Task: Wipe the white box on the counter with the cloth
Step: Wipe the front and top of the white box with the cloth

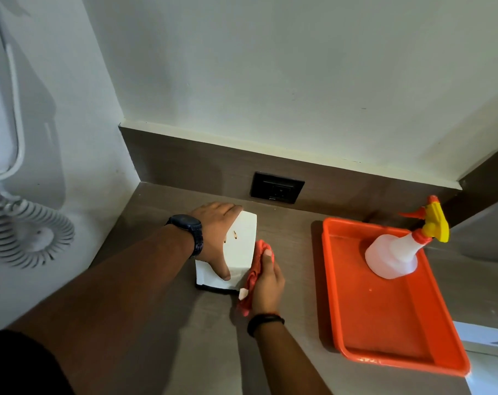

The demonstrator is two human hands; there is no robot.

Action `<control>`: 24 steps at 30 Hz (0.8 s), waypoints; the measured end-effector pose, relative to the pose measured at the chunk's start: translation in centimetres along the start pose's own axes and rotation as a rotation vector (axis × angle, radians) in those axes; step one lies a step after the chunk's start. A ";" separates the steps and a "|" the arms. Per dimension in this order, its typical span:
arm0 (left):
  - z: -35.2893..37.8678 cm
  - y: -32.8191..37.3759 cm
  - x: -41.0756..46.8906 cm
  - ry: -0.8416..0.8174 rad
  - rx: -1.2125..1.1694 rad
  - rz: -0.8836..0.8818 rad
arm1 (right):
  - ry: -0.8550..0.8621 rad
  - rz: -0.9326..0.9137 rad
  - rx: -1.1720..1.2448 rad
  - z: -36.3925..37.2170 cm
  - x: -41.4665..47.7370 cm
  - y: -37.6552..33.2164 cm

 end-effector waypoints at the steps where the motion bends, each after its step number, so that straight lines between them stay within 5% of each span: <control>1: -0.1 0.0 -0.1 0.009 -0.012 0.007 | 0.002 -0.010 0.023 -0.2 -0.4 -0.5; 4: 0.1 -0.4 -1.1 0.039 -0.104 0.016 | -0.036 -0.095 0.101 0.6 -1.7 -4.0; 7: -0.2 -2.1 -2.6 0.111 -0.274 -0.026 | -0.084 -0.382 0.063 2.6 -2.3 -9.2; 14: -0.9 -3.6 -3.6 0.165 -0.481 -0.031 | -0.363 -0.851 -1.428 10.9 -2.5 -8.4; 24: 0.0 -2.3 -2.7 0.136 -0.422 0.086 | -0.411 -1.057 -1.477 9.3 -4.5 -7.7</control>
Point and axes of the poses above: each hand's wrist, its own x-axis towards the middle knuckle, its own z-axis out of the palm, y = z × x, the point moved 9 cm from there along x, towards the middle knuckle, and after that the axes turned 1 degree about y, right-handed, at the moved point
